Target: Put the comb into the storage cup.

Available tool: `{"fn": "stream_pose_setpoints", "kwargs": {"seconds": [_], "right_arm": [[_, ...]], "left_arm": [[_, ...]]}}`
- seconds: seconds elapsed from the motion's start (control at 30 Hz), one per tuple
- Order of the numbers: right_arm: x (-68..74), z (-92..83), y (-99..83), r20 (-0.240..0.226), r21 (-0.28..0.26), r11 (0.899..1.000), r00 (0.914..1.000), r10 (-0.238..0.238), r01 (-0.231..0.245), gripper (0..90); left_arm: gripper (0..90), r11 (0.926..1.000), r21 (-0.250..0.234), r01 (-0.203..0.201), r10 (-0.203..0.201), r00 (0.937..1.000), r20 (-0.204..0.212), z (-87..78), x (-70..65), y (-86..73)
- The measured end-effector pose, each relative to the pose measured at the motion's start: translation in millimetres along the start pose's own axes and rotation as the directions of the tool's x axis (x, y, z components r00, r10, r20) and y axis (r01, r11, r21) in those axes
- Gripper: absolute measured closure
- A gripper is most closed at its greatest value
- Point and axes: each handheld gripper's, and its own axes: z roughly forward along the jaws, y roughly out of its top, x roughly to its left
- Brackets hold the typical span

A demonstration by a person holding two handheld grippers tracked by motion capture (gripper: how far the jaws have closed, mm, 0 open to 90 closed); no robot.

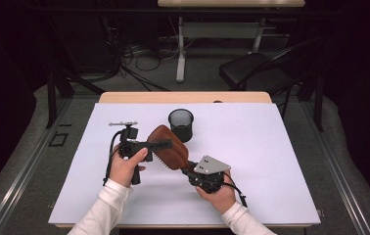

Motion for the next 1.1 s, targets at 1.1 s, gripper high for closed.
{"fn": "stream_pose_setpoints", "kwargs": {"seconds": [1.1], "right_arm": [[-3.7,-1.1,2.9,-0.005,0.011,0.998,0.9981,0.062,-0.062,71.9]], "left_arm": [[48.8,0.9908,0.064,0.119,-0.119,0.9929,-0.009,4.1,-2.6,12.1]]}}
